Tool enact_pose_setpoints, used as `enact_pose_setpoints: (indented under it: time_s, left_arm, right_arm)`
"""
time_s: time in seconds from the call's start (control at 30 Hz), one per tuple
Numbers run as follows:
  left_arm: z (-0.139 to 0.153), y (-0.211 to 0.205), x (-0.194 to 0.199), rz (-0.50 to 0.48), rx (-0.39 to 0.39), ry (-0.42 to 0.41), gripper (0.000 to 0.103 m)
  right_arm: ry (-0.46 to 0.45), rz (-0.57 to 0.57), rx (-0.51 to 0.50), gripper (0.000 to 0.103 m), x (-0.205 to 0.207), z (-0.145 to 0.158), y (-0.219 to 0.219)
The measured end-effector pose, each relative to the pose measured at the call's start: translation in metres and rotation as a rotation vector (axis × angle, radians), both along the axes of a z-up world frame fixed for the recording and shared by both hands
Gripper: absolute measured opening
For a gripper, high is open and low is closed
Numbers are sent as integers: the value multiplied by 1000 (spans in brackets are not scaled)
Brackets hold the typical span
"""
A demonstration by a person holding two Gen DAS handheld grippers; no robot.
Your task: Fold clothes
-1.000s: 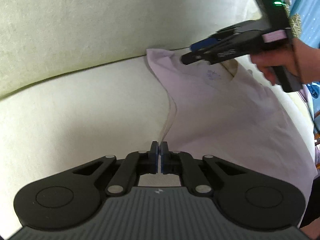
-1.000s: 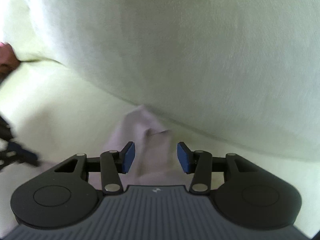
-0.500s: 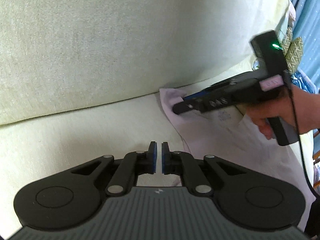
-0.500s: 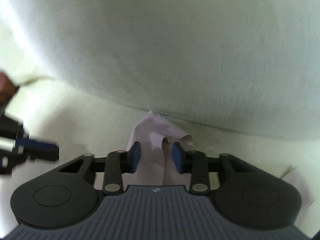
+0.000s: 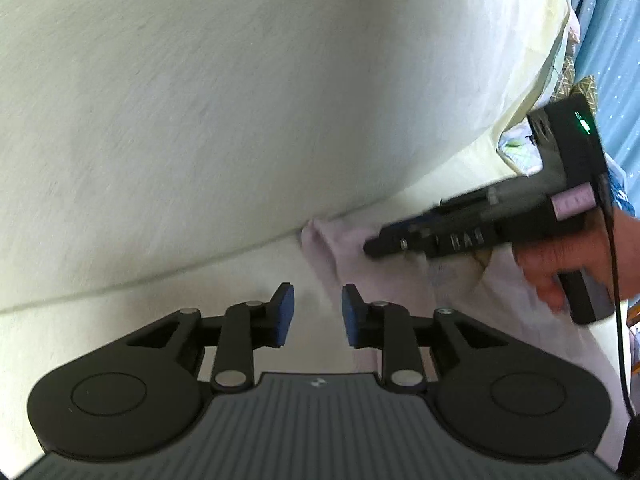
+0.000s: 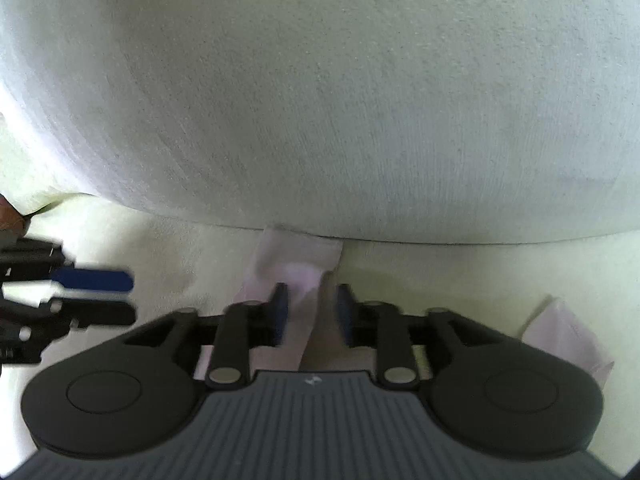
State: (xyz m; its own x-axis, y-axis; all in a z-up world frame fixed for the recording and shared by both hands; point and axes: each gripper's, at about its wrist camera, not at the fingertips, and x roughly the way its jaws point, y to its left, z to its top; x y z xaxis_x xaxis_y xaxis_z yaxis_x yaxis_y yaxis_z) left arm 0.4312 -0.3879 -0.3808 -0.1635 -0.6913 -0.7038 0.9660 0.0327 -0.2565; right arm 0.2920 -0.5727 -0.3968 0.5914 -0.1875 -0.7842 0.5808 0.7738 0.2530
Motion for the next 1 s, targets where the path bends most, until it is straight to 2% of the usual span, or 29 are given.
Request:
enact_pose_setpoints:
  time_s: [0.23,0.37,0.47,0.5,0.7,0.83,0.93,1.0]
  left_arm:
    - [-11,-50,-24,-80,36,-93,31]
    - [-26,-64,-41,-128,74,-129,31]
    - [-35,-68,-47,-142,85,-186,32]
    - [-35,-66,-46,-138,77,-197,37]
    - [-37,-72,-28,-45,76,-219,38]
    - [-30,-55,-28,-5,68,-302,36]
    - [-28,-40,-24,35,60,-299,35]
    - [-26,-28,-28,18,50,-277,35]
  right_arm:
    - [25,58,-83,25,-16,28,21]
    - [51,80,-118,28,-55,41,19]
    - [75,100,-141,30,-79,44,23]
    - [82,104,-147,30,-87,44,23]
    - [97,63,-148,30,-123,42,30]
    - [81,48,-164,30,-145,46,38]
    - [67,44,-181,32,-149,40,48]
    - [67,43,-185,34,-147,35,53]
